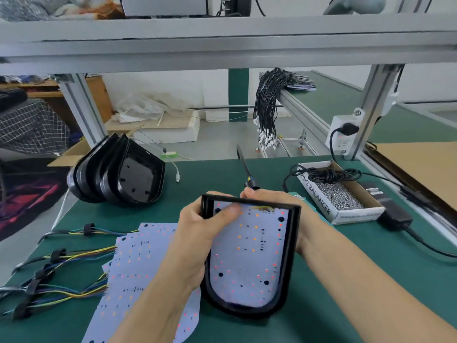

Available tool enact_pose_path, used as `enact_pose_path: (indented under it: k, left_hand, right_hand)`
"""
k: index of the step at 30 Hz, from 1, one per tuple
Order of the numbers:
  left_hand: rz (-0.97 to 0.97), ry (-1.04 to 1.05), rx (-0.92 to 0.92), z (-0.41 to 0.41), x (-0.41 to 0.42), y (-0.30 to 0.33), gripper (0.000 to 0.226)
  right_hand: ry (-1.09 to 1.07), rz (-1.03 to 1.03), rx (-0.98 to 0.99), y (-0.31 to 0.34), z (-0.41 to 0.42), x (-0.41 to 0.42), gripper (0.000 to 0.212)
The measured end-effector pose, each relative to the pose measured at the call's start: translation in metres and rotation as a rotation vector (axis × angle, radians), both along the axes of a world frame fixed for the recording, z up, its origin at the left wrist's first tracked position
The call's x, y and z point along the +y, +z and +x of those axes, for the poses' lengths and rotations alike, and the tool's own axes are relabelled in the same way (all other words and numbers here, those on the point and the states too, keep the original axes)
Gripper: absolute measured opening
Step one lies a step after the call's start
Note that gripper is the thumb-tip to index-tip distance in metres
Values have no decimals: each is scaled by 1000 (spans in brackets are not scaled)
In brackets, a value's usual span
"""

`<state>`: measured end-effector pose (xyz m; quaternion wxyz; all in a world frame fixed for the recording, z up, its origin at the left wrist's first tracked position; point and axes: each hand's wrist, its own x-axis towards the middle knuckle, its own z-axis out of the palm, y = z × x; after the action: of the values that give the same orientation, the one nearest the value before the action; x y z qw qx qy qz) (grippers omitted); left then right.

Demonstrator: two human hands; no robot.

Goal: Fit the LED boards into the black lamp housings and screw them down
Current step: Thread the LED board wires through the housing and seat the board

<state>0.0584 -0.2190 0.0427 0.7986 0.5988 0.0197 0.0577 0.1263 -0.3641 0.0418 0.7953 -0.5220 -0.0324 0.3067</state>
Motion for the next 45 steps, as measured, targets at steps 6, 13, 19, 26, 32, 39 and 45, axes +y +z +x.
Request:
enact_pose_path:
  k: [6,13,19,26,32,39,45]
  left_hand:
    - [-55,-25,181,-1,-7,2,19]
    - [-24,8,84,-3,-12,-1,24]
    - [90,-25,-77,-6,-8,-8,36]
    - [-113,-282,267,1,1,-8,26]
    - [-6,-244,99,5,-1,-6,20]
    - [87,-254,86,8,-8,0,20]
    - [130,-132,165,9,-9,-3,19]
  right_hand:
    - [37,-7,155,-4,2,-4,9]
    - [-80,86,117,-5,-4,-2,16]
    - [-9,-27,-45,-1,-7,-8,24]
    - [-123,41,-37,-25,-16,-11,29]
    - [35,-35,135,-22,4,-17,61]
    - [-55,-116,100,-6,26,-18,33]
    - [83,-199,146,-20,15,-36,44]
